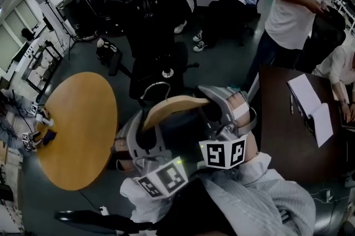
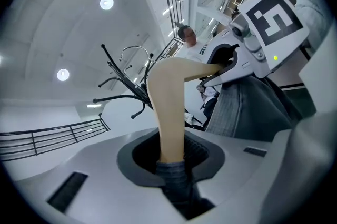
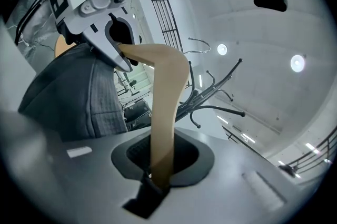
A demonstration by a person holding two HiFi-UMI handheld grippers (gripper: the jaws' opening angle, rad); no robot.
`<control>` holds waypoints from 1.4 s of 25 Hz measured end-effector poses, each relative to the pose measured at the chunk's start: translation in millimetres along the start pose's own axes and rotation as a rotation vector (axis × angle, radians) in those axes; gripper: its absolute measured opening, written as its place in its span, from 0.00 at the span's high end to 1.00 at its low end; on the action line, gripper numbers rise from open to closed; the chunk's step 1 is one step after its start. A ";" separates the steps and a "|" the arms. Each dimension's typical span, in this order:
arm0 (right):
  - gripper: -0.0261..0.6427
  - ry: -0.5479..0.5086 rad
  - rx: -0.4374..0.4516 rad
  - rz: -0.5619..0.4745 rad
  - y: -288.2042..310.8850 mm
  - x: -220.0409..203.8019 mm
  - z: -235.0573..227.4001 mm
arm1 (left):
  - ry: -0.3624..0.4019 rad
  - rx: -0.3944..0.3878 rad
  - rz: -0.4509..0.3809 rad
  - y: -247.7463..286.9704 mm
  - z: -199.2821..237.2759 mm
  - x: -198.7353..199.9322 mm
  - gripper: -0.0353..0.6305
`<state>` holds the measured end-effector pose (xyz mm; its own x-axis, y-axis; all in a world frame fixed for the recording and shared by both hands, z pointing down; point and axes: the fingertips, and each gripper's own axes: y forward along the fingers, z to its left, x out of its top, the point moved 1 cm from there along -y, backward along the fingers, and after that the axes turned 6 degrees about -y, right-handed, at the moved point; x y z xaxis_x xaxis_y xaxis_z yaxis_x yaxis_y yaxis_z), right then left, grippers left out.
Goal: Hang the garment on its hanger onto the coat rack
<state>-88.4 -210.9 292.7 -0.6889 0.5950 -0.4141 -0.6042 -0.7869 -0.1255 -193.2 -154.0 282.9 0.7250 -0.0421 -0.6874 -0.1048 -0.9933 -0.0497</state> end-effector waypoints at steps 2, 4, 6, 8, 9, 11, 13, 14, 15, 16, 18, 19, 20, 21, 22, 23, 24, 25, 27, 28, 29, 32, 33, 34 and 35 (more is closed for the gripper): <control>0.89 -0.005 -0.015 -0.004 16.9 -9.1 -9.8 | 0.001 0.004 -0.014 21.0 2.6 5.4 0.83; 0.89 -0.009 -0.032 -0.004 32.2 -14.4 -16.7 | 0.000 0.006 -0.025 38.5 6.8 7.2 0.83; 0.89 -0.014 -0.048 -0.001 47.6 -17.3 -22.1 | -0.003 0.007 -0.036 55.0 12.5 6.8 0.83; 0.89 -0.019 -0.062 0.004 61.9 -19.8 -27.0 | -0.004 0.004 -0.049 70.5 18.2 6.4 0.83; 0.89 -0.021 -0.068 0.007 67.5 -21.7 -29.4 | -0.005 0.000 -0.057 77.5 19.9 7.0 0.83; 0.89 -0.023 -0.084 0.017 76.5 -26.5 -35.0 | -0.003 -0.010 -0.076 90.7 22.0 9.7 0.83; 0.89 -0.025 -0.105 0.030 86.8 -30.0 -42.0 | 0.004 -0.017 -0.098 104.8 27.0 13.4 0.83; 0.89 -0.025 -0.115 0.035 93.1 -30.9 -45.7 | 0.007 -0.019 -0.107 112.6 31.0 15.0 0.83; 0.89 -0.025 -0.123 0.038 99.7 -31.5 -49.5 | 0.009 -0.019 -0.115 120.3 35.2 16.6 0.83; 0.89 -0.025 -0.130 0.040 105.8 -32.4 -53.3 | 0.011 -0.020 -0.122 127.5 38.8 18.2 0.83; 0.89 -0.023 -0.141 0.044 116.2 -36.0 -59.3 | 0.013 -0.024 -0.139 140.9 42.7 21.3 0.83; 0.89 -0.021 -0.144 0.047 121.6 -38.5 -61.4 | 0.013 -0.030 -0.146 147.9 43.7 22.0 0.83; 0.89 -0.019 -0.146 0.050 127.5 -41.0 -62.9 | 0.012 -0.037 -0.150 155.2 44.7 21.7 0.83; 0.89 -0.018 -0.144 0.054 134.1 -43.3 -63.5 | 0.010 -0.044 -0.151 162.8 45.7 20.5 0.83; 0.89 -0.017 -0.140 0.057 140.8 -45.4 -63.4 | 0.007 -0.051 -0.149 170.2 46.6 18.7 0.83; 0.89 -0.016 -0.134 0.060 147.4 -47.6 -62.6 | 0.003 -0.059 -0.147 177.2 47.1 16.3 0.83; 0.89 -0.014 -0.126 0.063 153.8 -49.9 -61.3 | -0.001 -0.068 -0.144 183.9 47.1 13.5 0.83; 0.89 -0.012 -0.119 0.067 160.0 -52.7 -59.6 | -0.005 -0.079 -0.141 190.7 46.5 10.4 0.83; 0.89 -0.010 -0.103 0.077 173.2 -59.1 -55.9 | -0.014 -0.099 -0.131 205.3 44.7 3.7 0.83; 0.89 -0.009 -0.095 0.082 179.7 -62.6 -53.9 | -0.018 -0.109 -0.126 212.7 43.5 0.3 0.83; 0.89 -0.008 -0.086 0.087 185.1 -66.0 -51.7 | -0.022 -0.117 -0.121 219.1 41.9 -2.9 0.83; 0.89 0.000 -0.058 0.099 195.3 -74.1 -44.4 | -0.033 -0.140 -0.101 230.9 36.3 -11.1 0.83; 0.89 0.005 -0.048 0.102 197.9 -76.1 -42.3 | -0.035 -0.147 -0.093 233.6 34.9 -13.3 0.83; 0.89 0.010 -0.037 0.105 201.0 -78.3 -40.0 | -0.036 -0.154 -0.084 236.6 33.6 -15.8 0.83; 0.89 0.016 -0.026 0.108 205.0 -80.7 -37.2 | -0.037 -0.161 -0.076 240.4 32.3 -18.9 0.83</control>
<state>-141.7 -426.2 266.9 -0.7430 0.5040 -0.4404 -0.5161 -0.8504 -0.1024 -254.1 -388.5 260.5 0.7011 0.0345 -0.7123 0.0614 -0.9980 0.0121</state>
